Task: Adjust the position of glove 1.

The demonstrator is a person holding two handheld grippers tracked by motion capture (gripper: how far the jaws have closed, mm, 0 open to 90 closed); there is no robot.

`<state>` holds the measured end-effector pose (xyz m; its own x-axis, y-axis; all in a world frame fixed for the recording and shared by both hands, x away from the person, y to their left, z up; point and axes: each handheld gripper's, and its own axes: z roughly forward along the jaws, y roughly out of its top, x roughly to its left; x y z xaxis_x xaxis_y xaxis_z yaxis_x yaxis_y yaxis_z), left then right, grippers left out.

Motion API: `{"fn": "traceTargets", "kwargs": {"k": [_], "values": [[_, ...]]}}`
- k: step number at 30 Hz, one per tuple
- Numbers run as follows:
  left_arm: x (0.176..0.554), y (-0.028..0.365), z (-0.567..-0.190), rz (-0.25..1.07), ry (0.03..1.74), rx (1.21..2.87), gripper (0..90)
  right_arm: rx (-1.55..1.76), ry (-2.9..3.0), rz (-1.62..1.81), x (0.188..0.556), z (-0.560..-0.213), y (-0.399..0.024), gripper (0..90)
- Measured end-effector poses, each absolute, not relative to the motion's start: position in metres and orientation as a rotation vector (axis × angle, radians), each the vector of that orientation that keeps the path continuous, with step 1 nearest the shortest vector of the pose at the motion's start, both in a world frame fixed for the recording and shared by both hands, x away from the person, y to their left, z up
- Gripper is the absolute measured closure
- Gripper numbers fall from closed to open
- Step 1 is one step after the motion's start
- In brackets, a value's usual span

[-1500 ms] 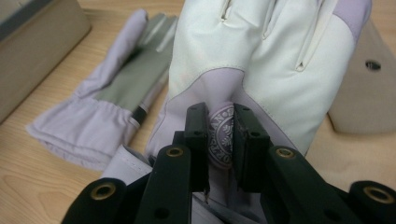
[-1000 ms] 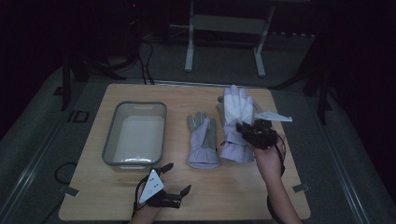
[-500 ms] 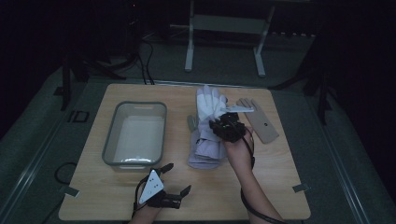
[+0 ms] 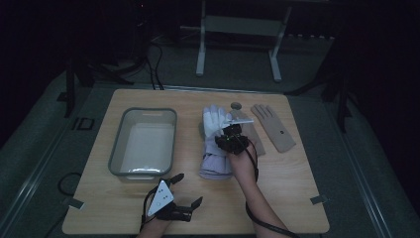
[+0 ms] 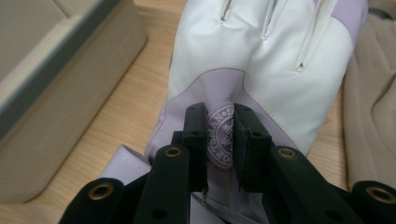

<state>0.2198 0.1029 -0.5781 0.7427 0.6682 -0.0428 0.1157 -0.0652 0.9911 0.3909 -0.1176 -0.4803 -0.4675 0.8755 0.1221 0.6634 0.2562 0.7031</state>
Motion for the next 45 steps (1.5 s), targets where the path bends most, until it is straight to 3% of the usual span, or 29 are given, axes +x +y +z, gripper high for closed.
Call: {"fn": "traceTargets", "kwargs": {"k": [26, 30, 38, 42, 43, 44, 45], "values": [[0.220, 0.103, -0.578, 0.501, 0.647, 1.601, 3.0, 1.370, 2.331, 0.961, 0.401, -0.521, -0.106, 67.7], [0.221, 0.103, -0.578, 0.499, 0.649, 1.600, 3.1, 1.355, 2.346, 0.969, 0.402, -0.514, -0.105, 54.2], [0.221, 0.103, -0.578, 0.501, 0.649, 1.605, 3.0, 1.315, 2.360, 1.010, 0.397, -0.499, -0.112, 46.4], [0.220, 0.101, -0.578, 0.516, 0.644, 1.616, 3.0, 1.286, 2.354, 1.057, 0.395, -0.490, -0.121, 36.2], [0.220, 0.100, -0.578, 0.522, 0.649, 1.619, 3.0, 1.264, 2.341, 1.082, 0.394, -0.485, -0.127, 27.7], [0.220, 0.100, -0.577, 0.526, 0.652, 1.621, 3.0, 1.264, 2.341, 1.082, 0.394, -0.485, -0.127, 27.7], [0.219, 0.100, -0.577, 0.528, 0.653, 1.619, 3.0, 1.257, 2.344, 1.120, 0.394, -0.482, -0.133, 20.1]]}}
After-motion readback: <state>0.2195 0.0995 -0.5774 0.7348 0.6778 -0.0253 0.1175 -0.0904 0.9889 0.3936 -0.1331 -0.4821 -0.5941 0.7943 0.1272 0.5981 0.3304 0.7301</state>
